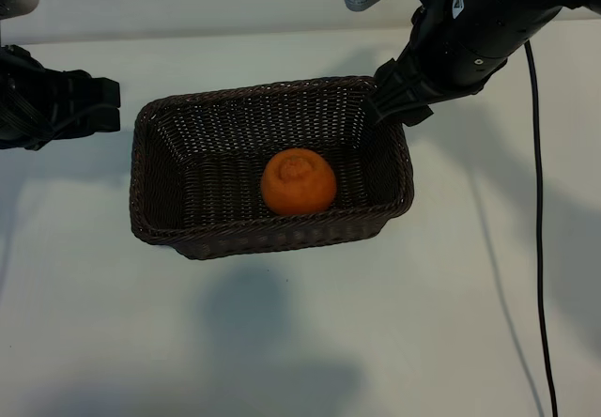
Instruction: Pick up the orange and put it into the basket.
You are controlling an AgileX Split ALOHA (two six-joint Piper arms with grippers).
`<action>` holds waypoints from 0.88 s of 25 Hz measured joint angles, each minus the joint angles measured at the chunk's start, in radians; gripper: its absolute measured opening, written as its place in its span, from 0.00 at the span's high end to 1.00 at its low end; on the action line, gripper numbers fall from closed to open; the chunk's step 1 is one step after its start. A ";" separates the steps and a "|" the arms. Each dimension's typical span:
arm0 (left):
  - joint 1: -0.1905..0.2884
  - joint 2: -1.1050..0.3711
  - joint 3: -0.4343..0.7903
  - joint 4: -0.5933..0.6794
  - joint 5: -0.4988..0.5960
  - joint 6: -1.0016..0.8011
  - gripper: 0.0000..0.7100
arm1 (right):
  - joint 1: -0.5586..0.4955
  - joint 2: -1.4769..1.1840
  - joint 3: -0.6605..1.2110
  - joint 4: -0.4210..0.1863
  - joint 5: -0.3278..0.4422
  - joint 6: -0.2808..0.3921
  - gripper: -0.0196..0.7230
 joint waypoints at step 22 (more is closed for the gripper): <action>0.000 0.000 0.000 0.000 -0.004 0.000 0.24 | 0.000 0.001 0.000 -0.006 -0.014 0.000 0.17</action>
